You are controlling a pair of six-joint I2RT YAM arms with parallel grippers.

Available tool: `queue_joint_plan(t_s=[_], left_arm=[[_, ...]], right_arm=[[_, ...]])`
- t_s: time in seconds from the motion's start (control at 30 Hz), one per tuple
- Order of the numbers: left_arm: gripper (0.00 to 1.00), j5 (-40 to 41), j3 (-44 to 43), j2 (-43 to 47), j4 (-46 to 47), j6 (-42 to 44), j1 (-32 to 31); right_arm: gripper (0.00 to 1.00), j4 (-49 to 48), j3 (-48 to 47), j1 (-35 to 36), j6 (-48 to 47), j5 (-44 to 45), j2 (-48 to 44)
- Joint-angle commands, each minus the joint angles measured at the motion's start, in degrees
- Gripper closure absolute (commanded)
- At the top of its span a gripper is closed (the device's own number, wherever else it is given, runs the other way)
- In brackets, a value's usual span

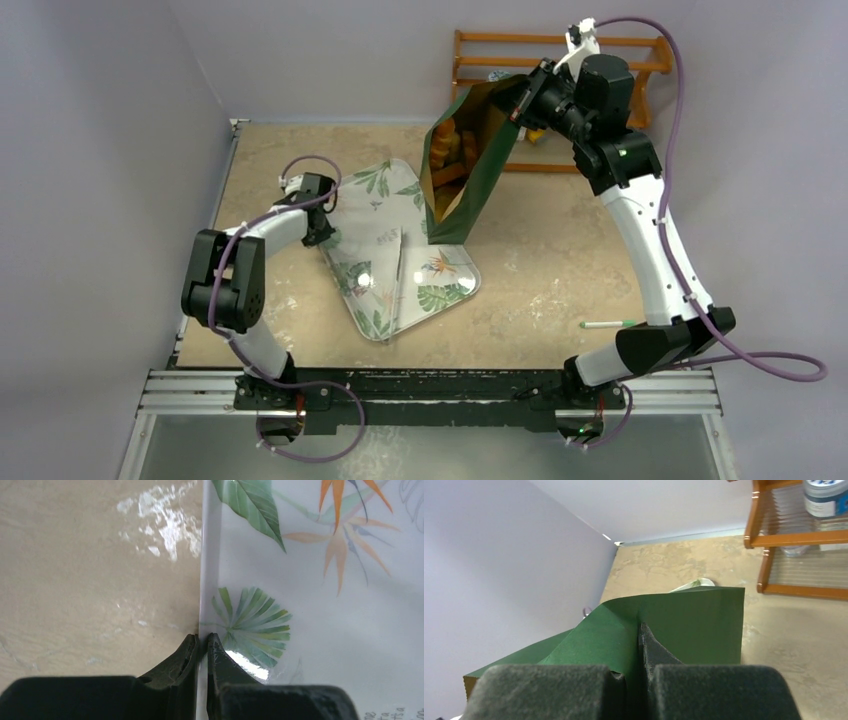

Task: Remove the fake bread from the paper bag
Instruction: Pick up the paper bag from the center of the board.

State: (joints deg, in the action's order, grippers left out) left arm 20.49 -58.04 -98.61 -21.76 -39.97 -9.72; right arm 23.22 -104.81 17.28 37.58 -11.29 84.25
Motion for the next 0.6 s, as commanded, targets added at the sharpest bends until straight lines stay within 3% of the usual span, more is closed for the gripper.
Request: queue_joint_plan(t_s=[0.0,0.57], left_arm=[[1.00,1.61,2.03,3.56,-3.40,-4.49,-4.14],[1.00,-0.80,7.68,9.73,-3.50,-17.54,-13.26]], right_arm=[[1.00,-13.73,-1.26,0.56,3.34,-5.73,-1.80],[1.00,-29.17,-2.13,0.65,8.45,-9.10,4.16]])
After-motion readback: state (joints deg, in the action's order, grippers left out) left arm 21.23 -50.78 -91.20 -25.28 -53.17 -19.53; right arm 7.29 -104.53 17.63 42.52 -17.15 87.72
